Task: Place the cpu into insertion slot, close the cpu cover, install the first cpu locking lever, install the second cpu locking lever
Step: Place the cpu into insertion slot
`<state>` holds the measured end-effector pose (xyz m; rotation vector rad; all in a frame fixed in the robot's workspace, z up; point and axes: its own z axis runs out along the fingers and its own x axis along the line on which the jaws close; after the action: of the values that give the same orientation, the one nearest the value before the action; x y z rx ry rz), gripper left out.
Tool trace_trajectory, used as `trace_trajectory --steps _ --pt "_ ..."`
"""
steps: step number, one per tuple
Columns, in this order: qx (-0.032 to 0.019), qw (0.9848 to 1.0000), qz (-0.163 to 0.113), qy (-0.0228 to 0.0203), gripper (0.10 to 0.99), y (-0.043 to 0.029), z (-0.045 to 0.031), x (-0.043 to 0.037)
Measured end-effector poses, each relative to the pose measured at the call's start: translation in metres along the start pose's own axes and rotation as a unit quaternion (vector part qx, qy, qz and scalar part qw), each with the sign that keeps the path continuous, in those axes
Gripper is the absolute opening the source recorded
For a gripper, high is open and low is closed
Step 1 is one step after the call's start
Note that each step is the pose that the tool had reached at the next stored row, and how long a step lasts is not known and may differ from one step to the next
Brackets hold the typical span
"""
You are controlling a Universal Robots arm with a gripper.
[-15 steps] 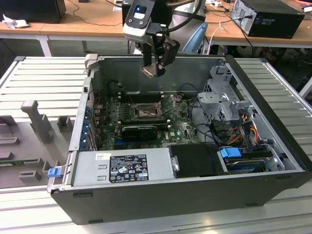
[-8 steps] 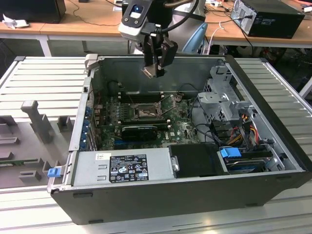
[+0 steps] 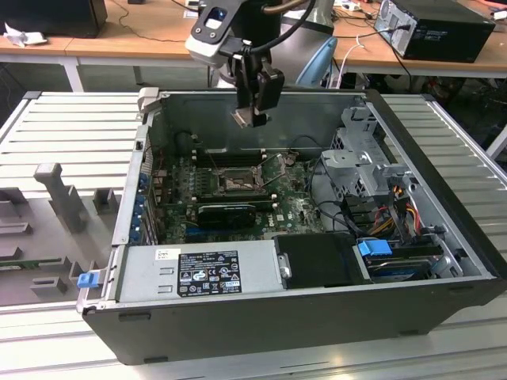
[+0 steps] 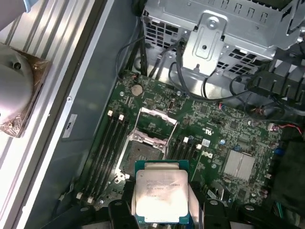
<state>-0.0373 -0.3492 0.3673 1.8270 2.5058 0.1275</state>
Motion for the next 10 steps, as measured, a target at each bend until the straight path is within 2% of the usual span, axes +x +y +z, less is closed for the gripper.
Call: trace_trajectory --steps 4,6,10 --pt "-0.0006 0.9993 0.036 -0.0032 0.529 -0.0001 0.0009 0.0000" --pt "-0.0008 0.9990 0.045 -0.0040 0.529 -0.0001 0.0011 0.0000" --pt "-0.0013 0.9973 0.074 -0.0065 0.529 -0.0002 0.0019 0.0000"
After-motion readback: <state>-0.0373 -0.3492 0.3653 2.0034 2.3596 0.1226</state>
